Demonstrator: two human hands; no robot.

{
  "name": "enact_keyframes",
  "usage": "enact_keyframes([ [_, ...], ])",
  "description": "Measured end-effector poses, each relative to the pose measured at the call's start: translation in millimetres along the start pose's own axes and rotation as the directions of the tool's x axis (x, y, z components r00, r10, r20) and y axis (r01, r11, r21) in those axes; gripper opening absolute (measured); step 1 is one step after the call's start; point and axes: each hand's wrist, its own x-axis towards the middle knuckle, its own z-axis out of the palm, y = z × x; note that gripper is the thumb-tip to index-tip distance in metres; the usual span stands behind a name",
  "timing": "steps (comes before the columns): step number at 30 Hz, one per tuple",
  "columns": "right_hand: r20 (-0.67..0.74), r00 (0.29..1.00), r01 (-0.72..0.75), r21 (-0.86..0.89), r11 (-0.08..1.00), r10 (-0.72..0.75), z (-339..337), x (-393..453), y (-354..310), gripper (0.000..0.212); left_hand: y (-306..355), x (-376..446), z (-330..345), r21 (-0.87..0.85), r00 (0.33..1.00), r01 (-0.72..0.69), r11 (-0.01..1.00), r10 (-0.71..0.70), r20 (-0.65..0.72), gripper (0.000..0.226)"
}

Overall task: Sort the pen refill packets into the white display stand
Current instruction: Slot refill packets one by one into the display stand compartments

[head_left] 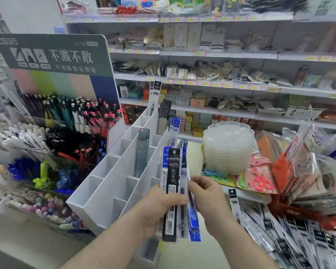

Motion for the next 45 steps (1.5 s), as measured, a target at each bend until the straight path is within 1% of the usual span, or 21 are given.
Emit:
enact_keyframes([
  [4,0.104,0.994,-0.03,-0.072,0.997,0.037,-6,-2,-3,0.008,2,-1,-4,0.021,1.0,0.002,1.0,-0.002,0.005,0.046],
  [8,0.268,0.961,-0.042,-0.118,0.992,0.073,-16,-3,-7,0.018,4,-3,-11,0.027,0.999,0.006,1.0,-0.008,0.049,0.048],
  [10,0.294,0.954,-0.021,-0.14,0.99,0.062,-20,-2,-9,0.021,4,-4,-14,0.028,0.996,0.0,1.0,-0.003,0.088,0.053],
  [12,0.277,0.96,-0.007,-0.149,0.989,0.048,-19,-2,-10,0.025,5,-5,-16,0.023,0.993,-0.002,1.0,-0.001,0.119,0.06],
  [14,0.236,0.971,-0.007,-0.155,0.988,0.044,-18,-2,-10,0.021,7,-5,-17,0.02,0.989,0.002,1.0,-0.005,0.146,0.065],
  [15,0.212,0.976,-0.012,-0.158,0.987,0.045,-17,-2,-9,0.019,8,-5,-18,0.013,0.988,0.004,1.0,-0.006,0.156,0.065],
  [17,0.181,0.983,-0.014,-0.161,0.987,0.043,-16,-4,-10,0.024,7,-4,-20,-0.024,0.985,0.005,1.0,-0.001,0.173,0.059],
  [21,0.249,0.968,0.048,-0.264,0.963,0.02,-13,-13,-12,0.025,7,-1,-24,-0.119,0.976,0.005,0.993,0.021,0.219,0.046],
  [24,0.244,0.969,0.046,-0.288,0.956,0.027,-12,-16,-15,0.023,7,1,-25,-0.134,0.978,0.002,0.991,0.025,0.207,0.049],
  [30,0.207,0.975,-0.039,-0.21,0.977,0.083,-9,-15,-18,0.023,5,3,-28,-0.153,0.985,-0.001,0.988,0.027,0.169,0.057],
  [34,0.156,0.981,-0.096,-0.105,0.99,0.111,-6,-11,-17,0.02,5,4,-32,-0.209,0.986,0.003,0.978,0.032,0.162,0.056],
  [36,0.166,0.981,-0.092,-0.072,0.993,0.103,-2,-11,-18,0.014,7,5,-32,-0.218,0.989,0.011,0.976,0.022,0.144,0.052],
  [37,0.182,0.979,-0.081,-0.054,0.995,0.09,1,-11,-18,0.014,9,5,-33,-0.212,0.991,0.012,0.977,0.016,0.133,0.051],
  [41,0.214,0.975,-0.05,-0.022,0.999,0.054,8,-11,-18,0.024,16,6,-35,-0.187,0.993,0.011,0.982,0.011,0.117,0.07],
  [43,0.213,0.976,-0.04,-0.014,0.999,0.042,8,-9,-20,0.024,19,7,-37,-0.189,0.993,0.01,0.982,0.012,0.116,0.073],
  [45,0.215,0.976,-0.042,-0.014,0.999,0.044,9,-7,-22,0.022,20,7,-39,-0.213,0.993,0.016,0.977,0.01,0.12,0.07],
])
